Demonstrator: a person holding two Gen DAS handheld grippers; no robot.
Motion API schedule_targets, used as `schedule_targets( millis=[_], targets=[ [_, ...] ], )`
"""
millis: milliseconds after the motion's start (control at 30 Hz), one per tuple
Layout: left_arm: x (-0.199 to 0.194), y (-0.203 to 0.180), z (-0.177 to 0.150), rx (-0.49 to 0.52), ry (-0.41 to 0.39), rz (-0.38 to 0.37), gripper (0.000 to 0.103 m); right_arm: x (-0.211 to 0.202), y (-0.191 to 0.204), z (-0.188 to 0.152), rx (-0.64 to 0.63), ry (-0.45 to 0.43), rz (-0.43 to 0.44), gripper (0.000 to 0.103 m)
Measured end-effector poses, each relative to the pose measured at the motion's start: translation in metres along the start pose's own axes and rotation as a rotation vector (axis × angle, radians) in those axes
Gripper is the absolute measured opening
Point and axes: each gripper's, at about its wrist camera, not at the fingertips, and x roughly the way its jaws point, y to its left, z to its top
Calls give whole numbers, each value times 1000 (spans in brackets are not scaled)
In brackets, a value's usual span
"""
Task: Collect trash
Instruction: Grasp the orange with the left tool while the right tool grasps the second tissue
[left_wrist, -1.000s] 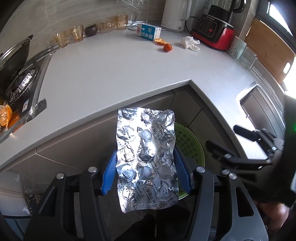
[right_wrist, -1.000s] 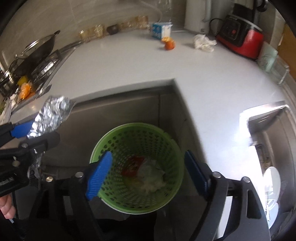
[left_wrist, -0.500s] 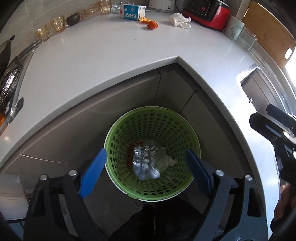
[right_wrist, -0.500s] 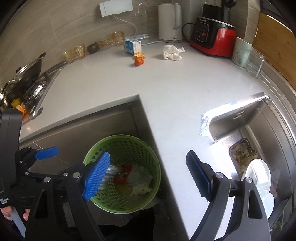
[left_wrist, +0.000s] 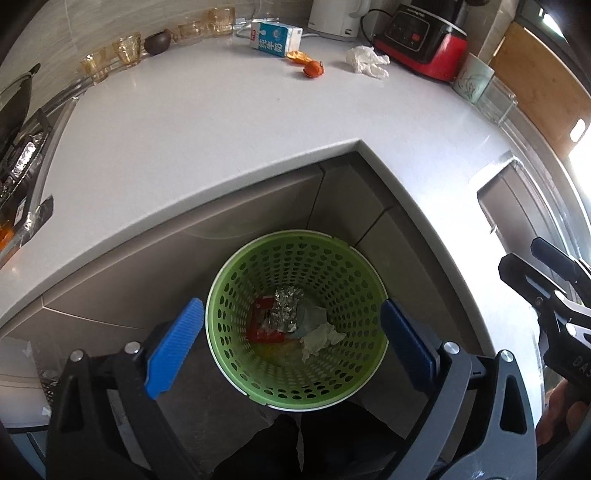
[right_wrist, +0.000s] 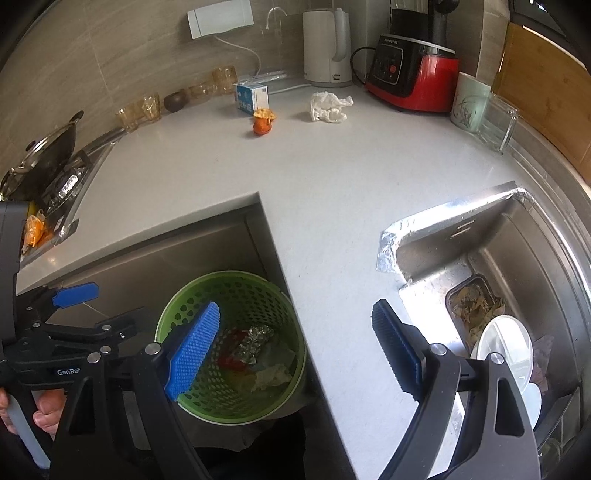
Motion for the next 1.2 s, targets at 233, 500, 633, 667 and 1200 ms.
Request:
schedule_targets(
  millis=[233, 500, 633, 667, 1200],
  targets=[
    [-5, 5, 25, -28, -35, 13, 93, 9, -4, 24, -26, -11, 2, 88],
    [6, 2, 74, -50, -68, 29, 93, 35, -18, 71, -52, -20, 10, 91],
    [22, -7, 111, -62, -69, 32, 93, 53, -30, 100, -71, -18, 10, 91],
    [26, -9, 120, -63, -72, 32, 93, 59, -35, 110, -75, -16, 10, 91],
    [120, -38, 255, -122, -71, 90, 92, 197, -80, 248, -140, 2, 77, 93]
  ],
)
